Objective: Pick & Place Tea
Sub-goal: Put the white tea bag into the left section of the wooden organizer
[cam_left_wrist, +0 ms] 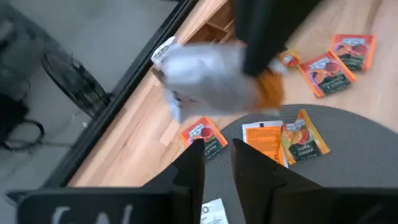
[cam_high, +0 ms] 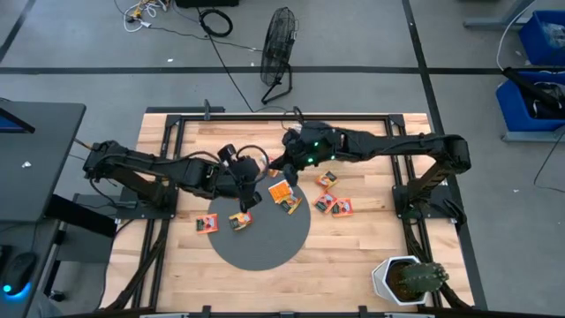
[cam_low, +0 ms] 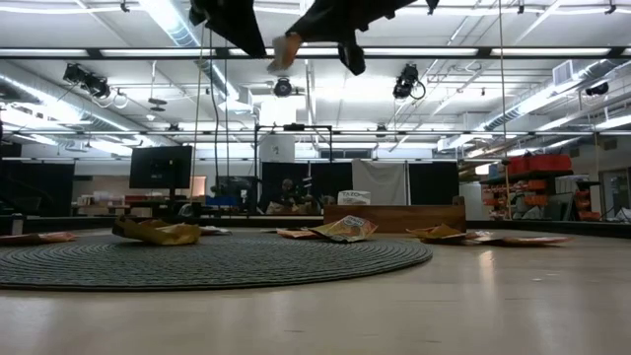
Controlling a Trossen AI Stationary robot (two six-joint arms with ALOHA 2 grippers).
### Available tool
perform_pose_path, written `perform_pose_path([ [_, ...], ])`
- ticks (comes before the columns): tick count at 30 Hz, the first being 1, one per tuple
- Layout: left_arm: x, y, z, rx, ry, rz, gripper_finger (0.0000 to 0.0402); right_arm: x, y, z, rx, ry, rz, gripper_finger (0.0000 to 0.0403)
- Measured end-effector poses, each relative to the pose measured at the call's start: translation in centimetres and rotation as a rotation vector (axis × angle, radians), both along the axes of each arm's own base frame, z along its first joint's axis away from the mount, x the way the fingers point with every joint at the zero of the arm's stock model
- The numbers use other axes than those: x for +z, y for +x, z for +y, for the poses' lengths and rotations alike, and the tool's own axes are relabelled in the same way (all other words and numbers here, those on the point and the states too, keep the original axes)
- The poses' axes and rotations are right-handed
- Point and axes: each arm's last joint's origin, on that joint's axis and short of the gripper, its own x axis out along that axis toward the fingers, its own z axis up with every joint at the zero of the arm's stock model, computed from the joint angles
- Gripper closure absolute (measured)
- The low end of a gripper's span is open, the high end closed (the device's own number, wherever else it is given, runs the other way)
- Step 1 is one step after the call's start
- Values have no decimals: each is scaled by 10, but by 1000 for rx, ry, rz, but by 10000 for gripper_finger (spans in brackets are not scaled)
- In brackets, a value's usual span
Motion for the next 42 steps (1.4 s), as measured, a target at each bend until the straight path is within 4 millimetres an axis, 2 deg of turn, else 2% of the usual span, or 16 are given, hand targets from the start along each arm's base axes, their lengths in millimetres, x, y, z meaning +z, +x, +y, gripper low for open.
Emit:
perform_pose_path([
  [3,5,-6,-8,-54,106,32,295,11,-10,-9,125,44,-40,402],
  [8,21,-18,-18,-153,387,109,277,25,-25,-24,375,181,-109,402],
  [13,44,-25,-26,-338,616,168,265,30,-32,-36,504,295,-133,403],
  [16,53,-22,-31,-472,730,198,260,34,-32,-38,555,327,-163,403],
  [19,57,-18,-31,-567,768,181,257,38,-31,-39,548,302,-205,403],
  [21,58,-15,-29,-557,725,128,257,42,-29,-40,540,269,-244,403],
  [25,61,-16,-22,-416,543,-33,257,45,-28,-40,532,204,-290,403],
  [30,78,-30,-6,-354,224,-303,257,45,-28,-41,516,164,-306,403],
  [36,93,-45,20,-298,-182,-540,257,47,-26,-41,489,79,-346,403],
  [38,93,-46,27,-241,-251,-573,257,48,-25,-40,479,40,-368,403],
  [42,92,-46,32,-197,-278,-582,257,54,-24,-38,483,-24,-433,403],
])
